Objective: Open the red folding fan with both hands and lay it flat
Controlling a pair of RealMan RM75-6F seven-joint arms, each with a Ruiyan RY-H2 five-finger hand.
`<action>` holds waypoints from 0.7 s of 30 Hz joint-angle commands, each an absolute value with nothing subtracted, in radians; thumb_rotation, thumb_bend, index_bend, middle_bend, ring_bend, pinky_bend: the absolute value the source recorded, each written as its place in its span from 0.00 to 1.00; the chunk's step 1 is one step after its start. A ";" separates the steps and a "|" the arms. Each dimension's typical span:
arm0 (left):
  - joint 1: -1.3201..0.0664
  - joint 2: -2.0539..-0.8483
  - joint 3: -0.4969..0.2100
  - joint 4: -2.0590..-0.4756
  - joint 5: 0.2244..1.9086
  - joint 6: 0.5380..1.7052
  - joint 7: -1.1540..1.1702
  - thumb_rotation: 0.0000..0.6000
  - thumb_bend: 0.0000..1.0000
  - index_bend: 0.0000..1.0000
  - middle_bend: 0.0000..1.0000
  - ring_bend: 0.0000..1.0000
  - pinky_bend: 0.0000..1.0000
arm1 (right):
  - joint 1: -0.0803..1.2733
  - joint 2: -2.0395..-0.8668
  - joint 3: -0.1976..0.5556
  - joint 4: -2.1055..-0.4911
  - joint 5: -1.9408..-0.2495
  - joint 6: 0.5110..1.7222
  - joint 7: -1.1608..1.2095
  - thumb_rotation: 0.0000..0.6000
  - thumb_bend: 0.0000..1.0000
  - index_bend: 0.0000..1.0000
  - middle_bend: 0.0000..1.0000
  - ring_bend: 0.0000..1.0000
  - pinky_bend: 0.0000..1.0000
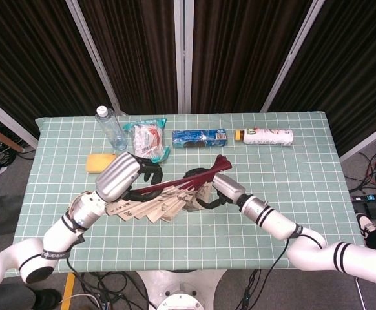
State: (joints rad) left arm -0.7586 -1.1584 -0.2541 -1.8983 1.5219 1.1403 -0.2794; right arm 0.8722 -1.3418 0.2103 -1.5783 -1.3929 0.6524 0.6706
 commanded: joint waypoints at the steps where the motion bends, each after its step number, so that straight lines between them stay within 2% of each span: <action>1: -0.754 -1.156 -0.248 -1.890 1.532 1.147 -0.281 1.00 0.34 0.63 0.66 0.66 0.78 | 0.882 -1.365 0.220 -1.553 -1.368 0.664 0.615 1.00 0.58 0.48 0.19 0.00 0.00; 3: -0.746 -1.153 -0.235 -1.875 1.552 1.156 -0.278 1.00 0.34 0.63 0.66 0.66 0.78 | 0.879 -1.374 0.222 -1.535 -1.348 0.687 0.553 1.00 0.62 0.56 0.21 0.00 0.00; 5: -0.735 -1.155 -0.218 -1.853 1.577 1.171 -0.269 1.00 0.34 0.63 0.66 0.66 0.78 | 0.872 -1.377 0.221 -1.520 -1.327 0.712 0.488 1.00 0.63 0.58 0.22 0.00 0.00; 10: -0.719 -1.187 -0.181 -1.786 1.637 1.204 -0.198 1.00 0.34 0.63 0.66 0.66 0.77 | 0.846 -1.385 0.210 -1.490 -1.310 0.801 0.323 1.00 0.62 0.59 0.22 0.00 0.00; 21: -0.701 -1.333 -0.131 -1.615 1.760 1.281 0.110 1.00 0.35 0.63 0.66 0.66 0.75 | 0.729 -1.433 0.170 -1.388 -1.418 1.137 0.001 1.00 0.62 0.59 0.23 0.00 0.00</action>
